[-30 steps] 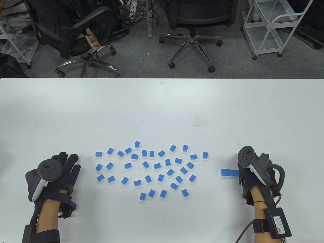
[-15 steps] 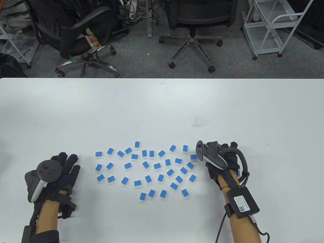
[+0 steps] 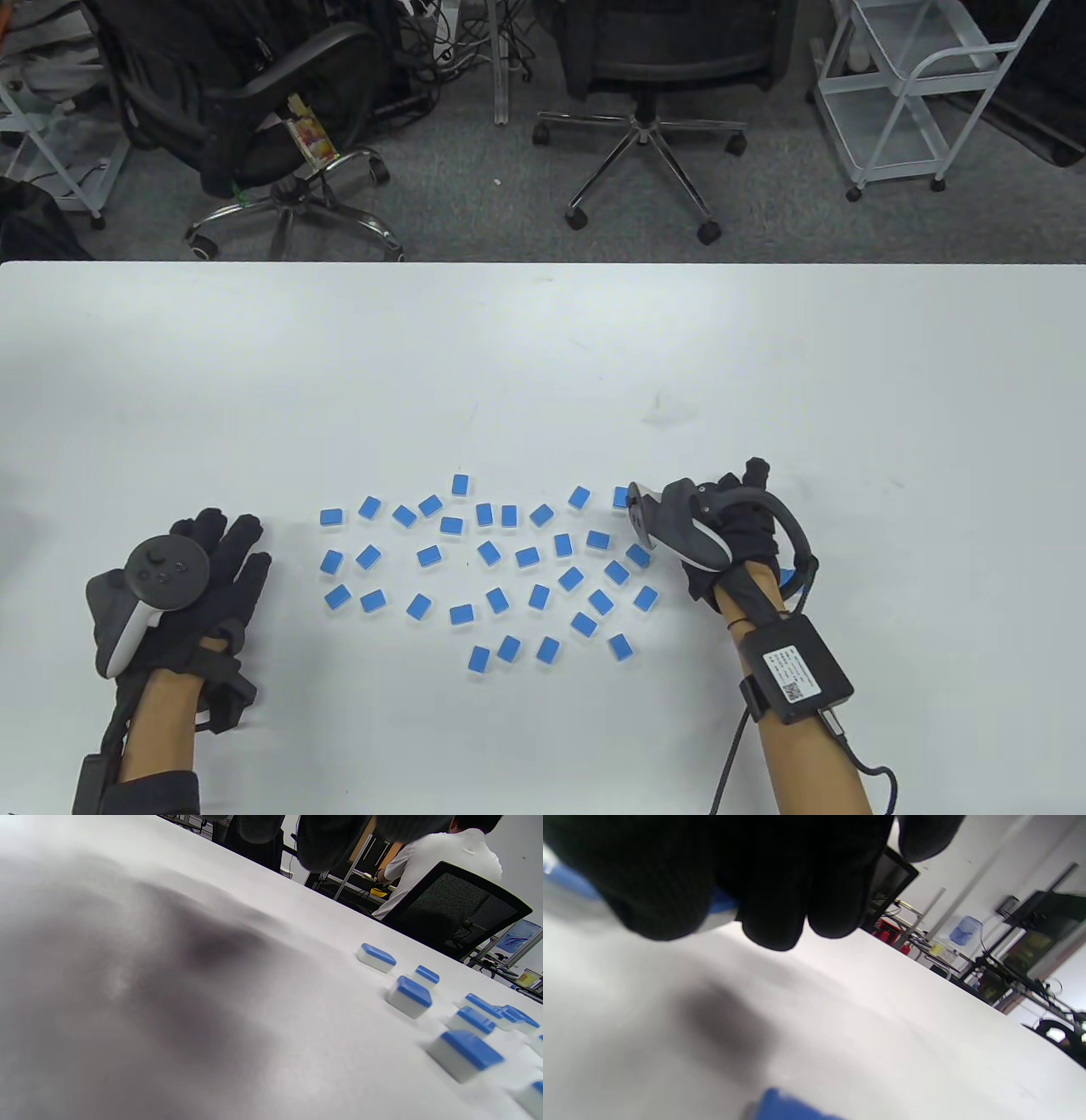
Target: Build mahjong tile wall
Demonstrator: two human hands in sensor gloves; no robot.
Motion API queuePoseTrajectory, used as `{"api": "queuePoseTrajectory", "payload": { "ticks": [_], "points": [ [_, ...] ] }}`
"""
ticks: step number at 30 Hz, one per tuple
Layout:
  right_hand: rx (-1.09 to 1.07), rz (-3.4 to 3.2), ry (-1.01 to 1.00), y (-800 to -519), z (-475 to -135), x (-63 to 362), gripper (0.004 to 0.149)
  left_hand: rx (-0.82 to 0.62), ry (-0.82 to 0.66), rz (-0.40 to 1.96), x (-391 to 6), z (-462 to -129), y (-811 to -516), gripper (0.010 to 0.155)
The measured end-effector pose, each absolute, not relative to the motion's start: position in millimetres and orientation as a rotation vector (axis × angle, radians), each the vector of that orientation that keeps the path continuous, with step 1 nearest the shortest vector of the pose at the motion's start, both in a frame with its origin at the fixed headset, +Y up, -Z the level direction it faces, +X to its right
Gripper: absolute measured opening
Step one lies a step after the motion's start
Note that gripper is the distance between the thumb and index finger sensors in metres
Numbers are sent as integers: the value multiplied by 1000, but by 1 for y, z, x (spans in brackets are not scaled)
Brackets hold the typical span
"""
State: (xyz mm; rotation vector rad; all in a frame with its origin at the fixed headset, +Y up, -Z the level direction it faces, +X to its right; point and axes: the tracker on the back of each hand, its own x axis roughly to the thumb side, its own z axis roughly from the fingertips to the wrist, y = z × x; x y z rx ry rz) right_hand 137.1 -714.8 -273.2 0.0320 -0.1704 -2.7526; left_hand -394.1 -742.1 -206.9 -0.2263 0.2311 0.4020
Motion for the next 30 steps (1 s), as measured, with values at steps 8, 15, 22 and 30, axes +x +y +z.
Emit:
{"api": "queuePoseTrajectory", "payload": {
  "ticks": [8,15,22,30],
  "points": [
    [353,-2928,-89,-675,-238,231,56,-221,232,381,-393,-208,-742,65],
    [599,-3062,-181,-723,-224,289,55,-215,234,374,-393,-207,-742,64],
    [569,-3107,-339,-737,-227,296,55,-217,244,379,-394,-208,-743,65],
    [530,-3084,-397,-741,-227,294,55,-196,250,358,-393,-208,-741,65]
  ]
}}
